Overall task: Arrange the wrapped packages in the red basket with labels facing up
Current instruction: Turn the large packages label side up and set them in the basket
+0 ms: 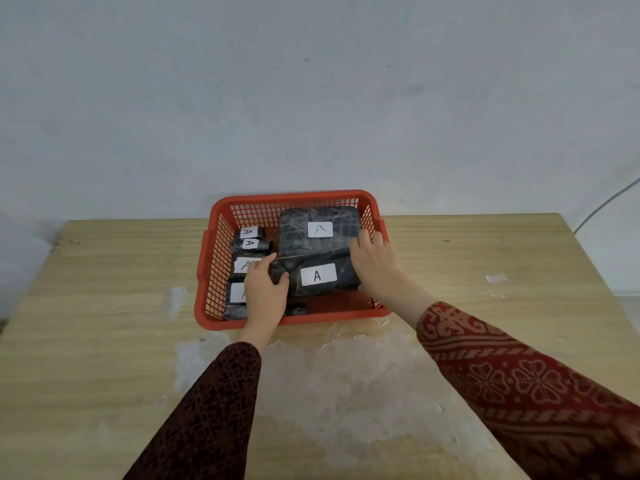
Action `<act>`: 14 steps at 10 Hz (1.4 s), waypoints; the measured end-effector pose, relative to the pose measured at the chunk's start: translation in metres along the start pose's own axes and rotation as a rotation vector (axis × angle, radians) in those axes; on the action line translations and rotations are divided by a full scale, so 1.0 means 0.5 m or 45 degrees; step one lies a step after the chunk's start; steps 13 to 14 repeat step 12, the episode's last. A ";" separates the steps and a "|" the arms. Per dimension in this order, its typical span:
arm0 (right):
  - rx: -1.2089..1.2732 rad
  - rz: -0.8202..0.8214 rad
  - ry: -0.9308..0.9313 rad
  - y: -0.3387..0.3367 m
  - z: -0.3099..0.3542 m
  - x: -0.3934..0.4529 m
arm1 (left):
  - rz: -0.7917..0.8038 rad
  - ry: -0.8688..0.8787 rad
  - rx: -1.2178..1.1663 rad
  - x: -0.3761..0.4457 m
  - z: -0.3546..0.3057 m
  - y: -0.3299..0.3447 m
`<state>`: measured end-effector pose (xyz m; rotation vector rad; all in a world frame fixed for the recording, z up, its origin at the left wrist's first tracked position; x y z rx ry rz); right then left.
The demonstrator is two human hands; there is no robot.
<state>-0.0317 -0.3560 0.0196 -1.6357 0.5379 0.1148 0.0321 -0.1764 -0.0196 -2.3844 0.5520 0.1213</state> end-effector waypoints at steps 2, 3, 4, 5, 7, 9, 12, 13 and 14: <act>-0.128 0.115 -0.036 0.035 -0.001 0.011 | 0.193 -0.055 0.126 0.013 0.009 0.016; -0.149 0.139 -0.023 0.039 0.000 0.019 | 0.219 -0.008 0.217 0.011 0.007 0.027; -0.071 0.198 -0.044 0.046 0.005 0.017 | 0.224 -0.004 0.240 0.010 0.012 0.031; 0.112 0.267 -0.086 0.055 0.016 0.002 | 0.241 -0.001 0.325 0.016 0.016 0.035; 0.406 0.389 -0.080 0.060 0.044 -0.041 | 0.289 -0.010 0.467 0.026 0.007 0.033; 0.437 0.529 -0.015 0.080 0.058 -0.064 | 0.086 0.199 0.677 -0.005 -0.023 0.026; 0.481 0.552 -0.017 0.086 0.051 -0.078 | 0.554 0.229 0.770 -0.079 -0.006 0.013; 0.481 0.552 -0.017 0.086 0.051 -0.078 | 0.554 0.229 0.770 -0.079 -0.006 0.013; 0.481 0.552 -0.017 0.086 0.051 -0.078 | 0.554 0.229 0.770 -0.079 -0.006 0.013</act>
Point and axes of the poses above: each hand's wrist, its own x-axis towards the middle knuckle, its own y-axis out of the palm, z = x × y, the point moved 4 cm from there along x, towards the middle knuckle, and after that the axes turned 14 degrees about z, right-handed, at the moved point
